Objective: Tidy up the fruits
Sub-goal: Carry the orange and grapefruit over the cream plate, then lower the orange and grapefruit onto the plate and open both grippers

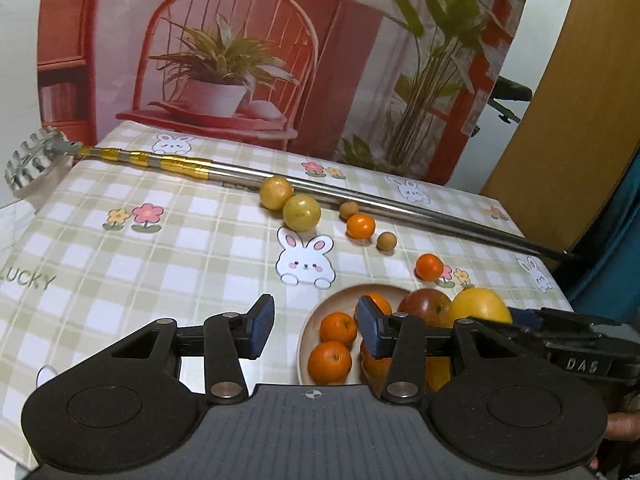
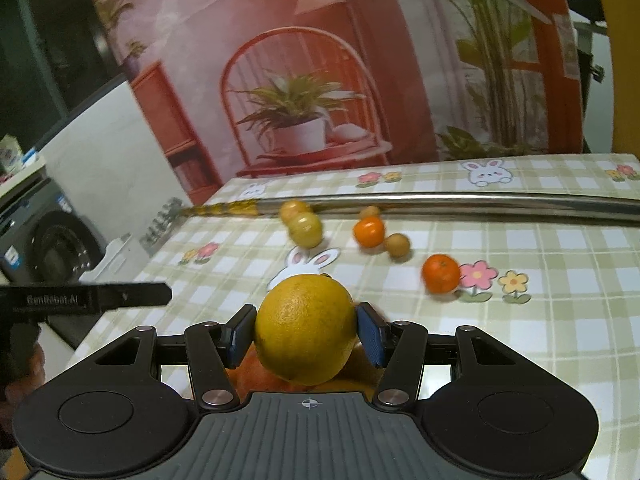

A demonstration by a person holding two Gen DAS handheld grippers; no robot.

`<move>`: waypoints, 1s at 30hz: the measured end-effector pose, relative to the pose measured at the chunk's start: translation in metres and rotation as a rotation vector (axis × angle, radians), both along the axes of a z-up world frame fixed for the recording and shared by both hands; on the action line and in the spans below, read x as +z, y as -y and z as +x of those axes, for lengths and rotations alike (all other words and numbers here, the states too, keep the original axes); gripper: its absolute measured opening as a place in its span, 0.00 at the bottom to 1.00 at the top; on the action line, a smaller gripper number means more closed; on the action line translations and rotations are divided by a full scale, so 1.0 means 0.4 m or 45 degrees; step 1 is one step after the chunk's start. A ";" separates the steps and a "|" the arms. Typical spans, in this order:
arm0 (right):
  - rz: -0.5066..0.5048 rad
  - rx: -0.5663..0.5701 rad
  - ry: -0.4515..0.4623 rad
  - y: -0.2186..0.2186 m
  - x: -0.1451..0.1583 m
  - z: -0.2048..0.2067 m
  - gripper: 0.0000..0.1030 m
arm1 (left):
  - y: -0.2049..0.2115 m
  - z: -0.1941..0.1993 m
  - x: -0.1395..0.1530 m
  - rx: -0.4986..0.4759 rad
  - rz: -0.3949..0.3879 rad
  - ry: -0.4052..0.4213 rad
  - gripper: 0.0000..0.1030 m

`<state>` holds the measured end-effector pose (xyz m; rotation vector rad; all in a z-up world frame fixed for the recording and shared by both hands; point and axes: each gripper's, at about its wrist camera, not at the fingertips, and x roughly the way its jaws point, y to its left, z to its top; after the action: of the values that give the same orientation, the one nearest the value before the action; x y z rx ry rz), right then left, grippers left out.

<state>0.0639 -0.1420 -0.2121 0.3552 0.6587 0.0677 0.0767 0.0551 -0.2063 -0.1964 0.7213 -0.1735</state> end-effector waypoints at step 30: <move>-0.099 0.322 -0.281 -0.207 -0.101 0.020 0.49 | -0.049 -0.072 -0.042 0.051 -0.026 0.017 0.59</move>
<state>0.0717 -0.0591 -0.2527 0.2040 0.9199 0.2458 0.0478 0.0746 -0.2232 -0.2285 0.7022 -0.1438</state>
